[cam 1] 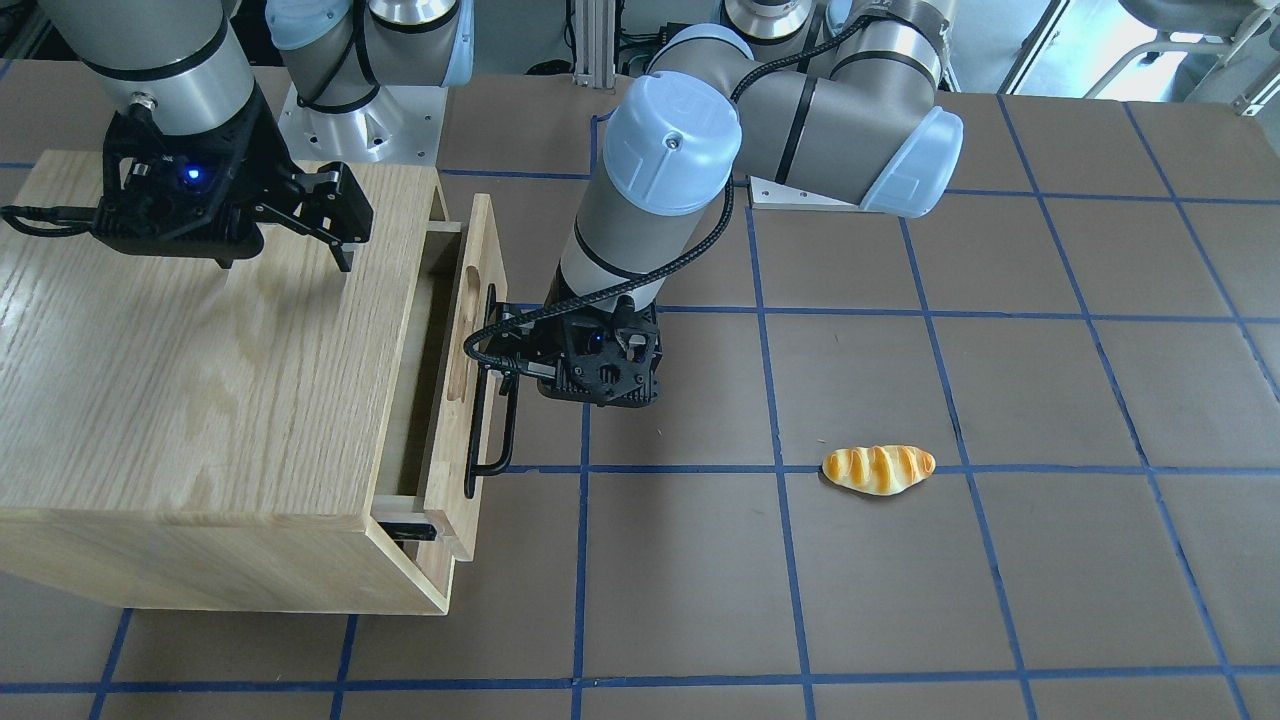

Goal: Open upper drawer
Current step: 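Pull the handle with the left gripper, sliding the drawer outward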

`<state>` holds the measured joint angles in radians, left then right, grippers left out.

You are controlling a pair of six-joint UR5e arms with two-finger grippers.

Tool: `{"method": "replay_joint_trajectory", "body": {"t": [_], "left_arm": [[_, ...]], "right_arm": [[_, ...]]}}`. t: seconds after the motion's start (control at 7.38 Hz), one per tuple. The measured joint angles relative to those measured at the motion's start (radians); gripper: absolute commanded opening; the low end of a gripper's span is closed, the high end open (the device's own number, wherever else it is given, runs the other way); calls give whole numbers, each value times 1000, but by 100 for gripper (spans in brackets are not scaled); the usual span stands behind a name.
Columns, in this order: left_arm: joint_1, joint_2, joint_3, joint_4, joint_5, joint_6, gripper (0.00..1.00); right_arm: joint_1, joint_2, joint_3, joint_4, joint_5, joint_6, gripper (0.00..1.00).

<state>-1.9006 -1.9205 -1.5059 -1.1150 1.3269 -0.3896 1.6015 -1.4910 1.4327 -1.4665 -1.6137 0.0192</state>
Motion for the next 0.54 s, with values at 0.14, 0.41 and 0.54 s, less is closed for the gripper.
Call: {"method": "replay_joint_trajectory", "body": {"t": [0.14, 0.41, 0.54], "left_arm": [[1, 1, 1, 0, 1, 3, 100], [2, 3, 1, -1, 3, 5, 100], [6, 3, 1, -5, 4, 9, 100]], "right_arm": [[0, 0, 0, 0, 0, 0, 100], [0, 0, 0, 0, 0, 0, 100], [0, 0, 0, 0, 0, 0, 100]]}}
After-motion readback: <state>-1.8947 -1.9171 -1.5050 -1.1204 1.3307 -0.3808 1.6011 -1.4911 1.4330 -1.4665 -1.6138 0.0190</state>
